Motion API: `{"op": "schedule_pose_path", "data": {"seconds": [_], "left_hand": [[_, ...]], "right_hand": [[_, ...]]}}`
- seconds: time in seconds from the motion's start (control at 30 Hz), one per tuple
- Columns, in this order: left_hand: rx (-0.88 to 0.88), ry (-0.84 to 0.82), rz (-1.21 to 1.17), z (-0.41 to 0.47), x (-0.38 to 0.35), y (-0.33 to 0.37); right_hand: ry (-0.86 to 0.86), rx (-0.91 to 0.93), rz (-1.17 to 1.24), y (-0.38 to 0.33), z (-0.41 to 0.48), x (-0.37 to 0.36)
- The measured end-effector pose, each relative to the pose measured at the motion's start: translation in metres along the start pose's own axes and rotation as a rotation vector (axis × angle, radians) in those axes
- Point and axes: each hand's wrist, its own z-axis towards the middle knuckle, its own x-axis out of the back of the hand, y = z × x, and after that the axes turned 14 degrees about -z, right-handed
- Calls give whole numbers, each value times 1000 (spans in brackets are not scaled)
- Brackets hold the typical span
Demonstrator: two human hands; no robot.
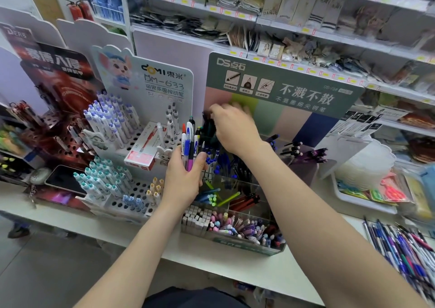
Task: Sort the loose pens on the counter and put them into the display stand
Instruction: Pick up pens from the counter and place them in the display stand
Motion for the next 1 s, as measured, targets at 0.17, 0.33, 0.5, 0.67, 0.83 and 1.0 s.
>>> {"op": "schedule_pose_path", "data": {"seconds": [0.17,0.33,0.5,0.67,0.83,1.0], "left_hand": [[22,-27,-3,-2,2,4],[182,-315,-261,-6,5,19],[347,-579,-312,-10,7,25],[332,-595,-198,-13,-10,21],[219,-407,-193,-17,-36,11],[71,-119,-243,-14,-45,4]], "right_hand": [[272,-54,36,-3,-9,-3],[131,-205,588,-17,-43,20],[-33,-560,1324,-7,-85,20],[193,-700,1346,10,-112,5],[593,-780,1183,14,-129,7],[840,-602,985,3,-112,18]]}}
